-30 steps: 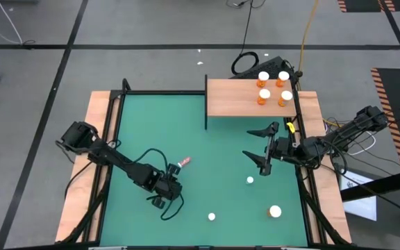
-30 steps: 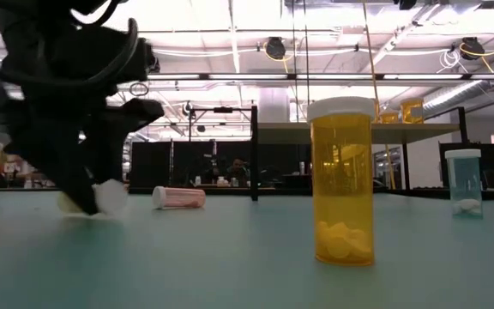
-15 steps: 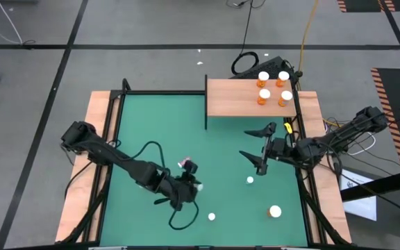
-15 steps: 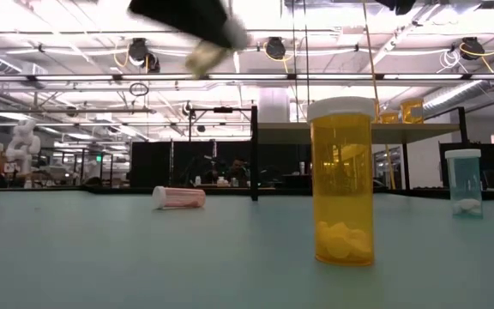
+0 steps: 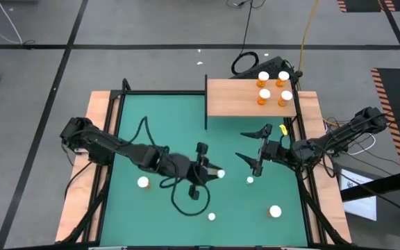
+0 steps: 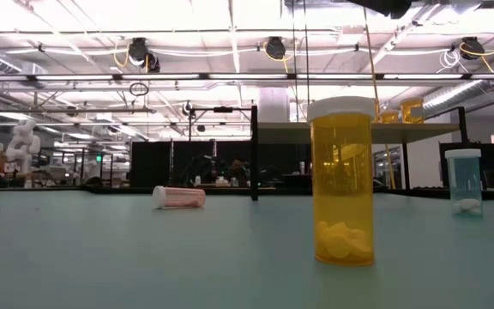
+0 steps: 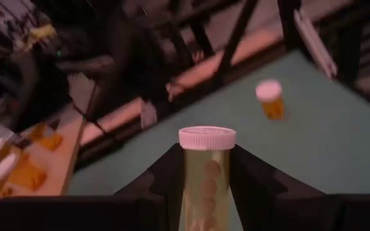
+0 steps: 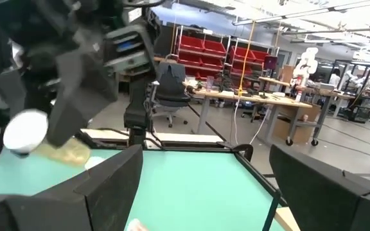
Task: Pick and place medicine bottles onto shelf by color
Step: Put the yellow pill bottle on the shelf
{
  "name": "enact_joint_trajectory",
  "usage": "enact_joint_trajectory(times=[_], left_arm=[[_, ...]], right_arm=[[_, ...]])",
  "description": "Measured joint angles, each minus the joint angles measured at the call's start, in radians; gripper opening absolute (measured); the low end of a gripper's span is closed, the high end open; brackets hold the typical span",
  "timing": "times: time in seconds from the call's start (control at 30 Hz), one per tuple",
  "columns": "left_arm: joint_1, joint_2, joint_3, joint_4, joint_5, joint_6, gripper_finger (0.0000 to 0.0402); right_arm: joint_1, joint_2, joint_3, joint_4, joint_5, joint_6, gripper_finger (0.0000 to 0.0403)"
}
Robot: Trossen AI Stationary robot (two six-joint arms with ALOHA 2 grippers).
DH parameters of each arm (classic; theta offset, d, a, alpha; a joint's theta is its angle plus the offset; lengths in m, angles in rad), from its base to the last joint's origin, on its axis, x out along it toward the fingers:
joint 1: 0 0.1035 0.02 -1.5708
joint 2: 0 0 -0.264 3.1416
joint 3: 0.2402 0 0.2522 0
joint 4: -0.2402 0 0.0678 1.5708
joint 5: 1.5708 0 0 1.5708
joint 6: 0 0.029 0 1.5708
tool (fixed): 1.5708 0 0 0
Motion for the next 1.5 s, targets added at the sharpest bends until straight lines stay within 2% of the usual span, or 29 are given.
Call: enact_joint_trajectory(times=[0.07,0.23,0.47,0.7,0.8,0.9,1.2,1.5], left_arm=[[0.024,-0.002,0.0,0.075,0.063,0.0,0.011],[0.059,-0.004,0.0,0.243,0.206,0.0,0.0111],[0.094,0.018,-0.028,0.446,0.391,-0.002,0.0111],[0.123,0.044,-0.157,0.723,0.408,0.005,0.0111],[0.137,0.051,-0.199,0.827,0.411,-0.009,0.0111],[0.157,0.072,-0.203,0.912,0.46,-0.034,0.0111],[0.194,0.155,-0.19,1.028,0.495,-0.104,0.0111],[0.218,0.214,-0.15,1.039,0.495,-0.15,0.0111]], right_arm=[[0.004,0.001,0.0,-0.026,-0.009,-0.005,0.0336],[0.004,0.003,0.0,-0.093,-0.121,-0.001,0.0336],[0.005,0.033,0.0,-0.039,-0.25,0.002,0.0336],[0.005,0.087,0.0,0.061,-0.393,0.037,0.0326],[0.004,0.108,0.0,0.12,-0.392,0.039,0.0313],[-0.002,0.129,0.0,0.164,-0.367,0.049,0.0299],[-0.043,0.192,0.0,0.227,-0.337,0.082,0.027],[-0.048,0.216,0.0,0.297,-0.334,0.061,0.0242]])
